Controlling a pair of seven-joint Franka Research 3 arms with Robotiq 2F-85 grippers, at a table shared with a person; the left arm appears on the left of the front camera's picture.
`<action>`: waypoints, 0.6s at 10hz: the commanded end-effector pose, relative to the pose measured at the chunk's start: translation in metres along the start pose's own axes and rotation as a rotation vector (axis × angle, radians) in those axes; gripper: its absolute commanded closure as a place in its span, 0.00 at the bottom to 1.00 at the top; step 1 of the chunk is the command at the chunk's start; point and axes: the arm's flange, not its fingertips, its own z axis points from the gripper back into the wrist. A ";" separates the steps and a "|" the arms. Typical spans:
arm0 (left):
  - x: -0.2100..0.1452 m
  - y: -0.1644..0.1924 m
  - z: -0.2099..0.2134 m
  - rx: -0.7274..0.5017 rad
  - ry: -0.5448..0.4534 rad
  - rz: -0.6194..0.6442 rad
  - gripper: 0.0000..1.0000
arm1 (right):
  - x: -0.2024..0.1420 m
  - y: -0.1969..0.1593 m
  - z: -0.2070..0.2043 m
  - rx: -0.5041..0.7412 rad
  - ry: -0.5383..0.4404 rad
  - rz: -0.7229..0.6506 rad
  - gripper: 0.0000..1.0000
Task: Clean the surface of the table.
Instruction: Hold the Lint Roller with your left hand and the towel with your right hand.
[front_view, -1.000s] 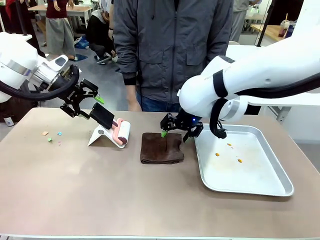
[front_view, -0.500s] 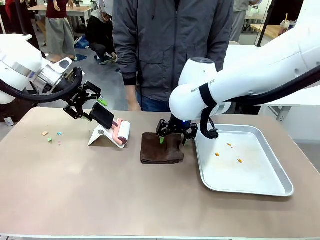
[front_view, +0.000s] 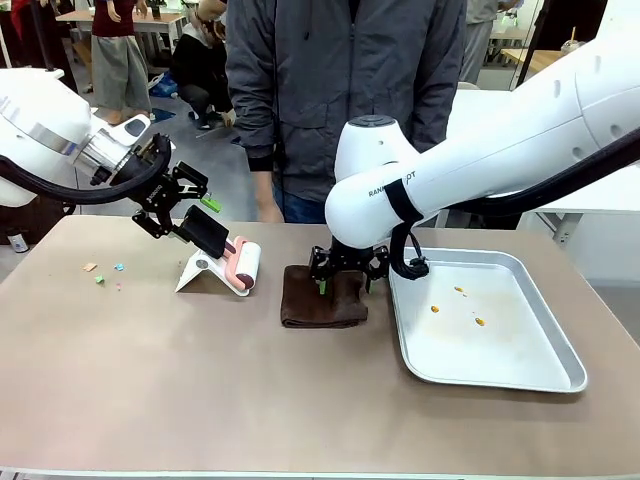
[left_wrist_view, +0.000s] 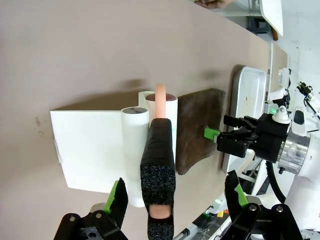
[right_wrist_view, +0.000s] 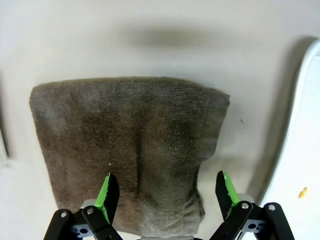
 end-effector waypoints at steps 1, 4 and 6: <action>0.001 -0.005 -0.001 0.006 -0.001 0.017 0.00 | 0.005 0.006 0.000 -0.055 -0.015 -0.043 0.00; 0.001 -0.005 0.000 0.034 -0.005 0.027 0.00 | 0.006 0.005 -0.001 -0.045 -0.014 -0.063 0.00; 0.002 -0.003 0.000 0.052 -0.029 0.038 0.29 | 0.006 0.004 -0.002 -0.055 -0.003 -0.075 0.43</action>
